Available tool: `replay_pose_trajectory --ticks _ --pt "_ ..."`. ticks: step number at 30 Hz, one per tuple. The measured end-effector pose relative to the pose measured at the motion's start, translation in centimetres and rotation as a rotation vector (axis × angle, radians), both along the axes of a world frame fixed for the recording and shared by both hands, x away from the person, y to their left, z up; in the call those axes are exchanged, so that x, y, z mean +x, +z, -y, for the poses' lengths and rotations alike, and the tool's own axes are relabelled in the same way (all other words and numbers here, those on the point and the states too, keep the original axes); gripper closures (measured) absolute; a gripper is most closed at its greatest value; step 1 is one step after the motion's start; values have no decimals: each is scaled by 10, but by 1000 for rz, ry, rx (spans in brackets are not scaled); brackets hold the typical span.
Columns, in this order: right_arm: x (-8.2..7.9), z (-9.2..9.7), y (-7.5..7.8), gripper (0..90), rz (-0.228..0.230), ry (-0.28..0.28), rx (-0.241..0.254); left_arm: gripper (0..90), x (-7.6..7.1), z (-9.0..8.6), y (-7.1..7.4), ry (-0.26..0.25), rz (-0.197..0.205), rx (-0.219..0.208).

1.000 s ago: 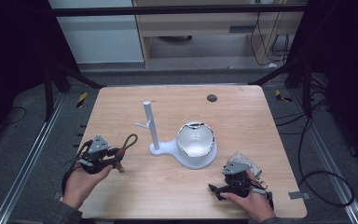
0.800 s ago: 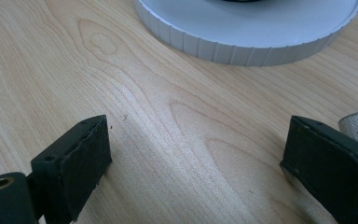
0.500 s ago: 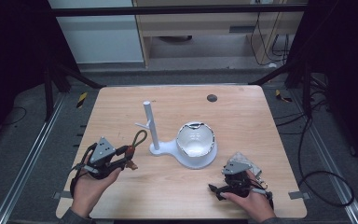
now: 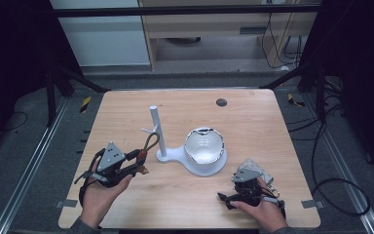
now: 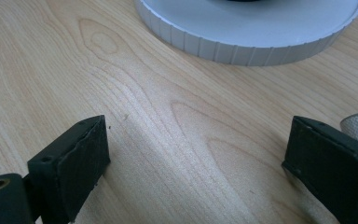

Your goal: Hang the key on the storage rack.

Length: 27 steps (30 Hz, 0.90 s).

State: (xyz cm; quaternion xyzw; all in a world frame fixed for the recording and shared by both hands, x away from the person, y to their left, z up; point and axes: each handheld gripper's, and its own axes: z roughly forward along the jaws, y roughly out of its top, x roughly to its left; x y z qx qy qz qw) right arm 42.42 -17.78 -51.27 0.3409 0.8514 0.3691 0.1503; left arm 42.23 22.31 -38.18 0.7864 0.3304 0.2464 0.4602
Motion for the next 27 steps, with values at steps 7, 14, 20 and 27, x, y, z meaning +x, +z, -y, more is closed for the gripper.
replay_pose_trajectory --ticks 7,14,20,27 --pt "0 0 0 63 0 0 0 658 -1 5 4 2 20 -15" --pt "0 0 0 63 1 0 0 658 -4 8 7 -9 33 -26" --pt "0 0 0 63 0 0 0 658 -7 9 11 -11 48 -41" --pt "0 0 0 63 0 0 0 657 -2 12 15 13 63 -54"
